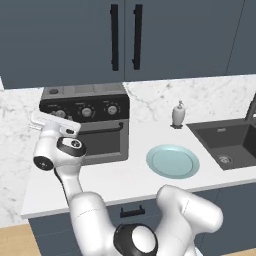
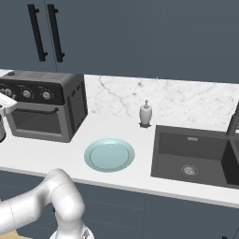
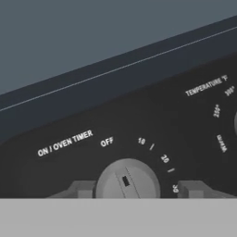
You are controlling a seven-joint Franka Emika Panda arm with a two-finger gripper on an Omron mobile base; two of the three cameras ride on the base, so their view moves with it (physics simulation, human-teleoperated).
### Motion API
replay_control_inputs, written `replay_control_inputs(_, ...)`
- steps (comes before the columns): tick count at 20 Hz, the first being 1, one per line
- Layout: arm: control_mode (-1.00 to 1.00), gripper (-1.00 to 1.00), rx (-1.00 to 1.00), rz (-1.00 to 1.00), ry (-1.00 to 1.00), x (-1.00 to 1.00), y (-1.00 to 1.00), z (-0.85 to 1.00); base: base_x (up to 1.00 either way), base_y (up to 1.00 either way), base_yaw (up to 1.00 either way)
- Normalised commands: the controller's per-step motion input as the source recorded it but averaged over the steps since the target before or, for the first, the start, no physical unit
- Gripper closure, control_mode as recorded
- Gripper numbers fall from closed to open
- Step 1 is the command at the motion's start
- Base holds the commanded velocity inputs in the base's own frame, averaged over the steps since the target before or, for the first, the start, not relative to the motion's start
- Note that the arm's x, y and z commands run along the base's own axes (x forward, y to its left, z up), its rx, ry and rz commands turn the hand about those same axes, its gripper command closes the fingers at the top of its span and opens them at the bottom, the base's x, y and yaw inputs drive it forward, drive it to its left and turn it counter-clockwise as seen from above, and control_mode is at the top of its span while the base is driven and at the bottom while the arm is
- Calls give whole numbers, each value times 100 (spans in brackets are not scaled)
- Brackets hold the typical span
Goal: Pick up the kebab skewer and baguette bread, and place them inside the toaster oven. Close the toaster oven door and start by setting the timer.
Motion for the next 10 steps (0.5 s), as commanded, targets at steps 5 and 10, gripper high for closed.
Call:
replay_control_inputs(5, -100, 100, 17, -12, 0, -24, 6, 50, 0, 0, 0)
replay_control_inputs(10, -100, 100, 15, -14, 0, -37, 10, 52, 0, 0, 0)
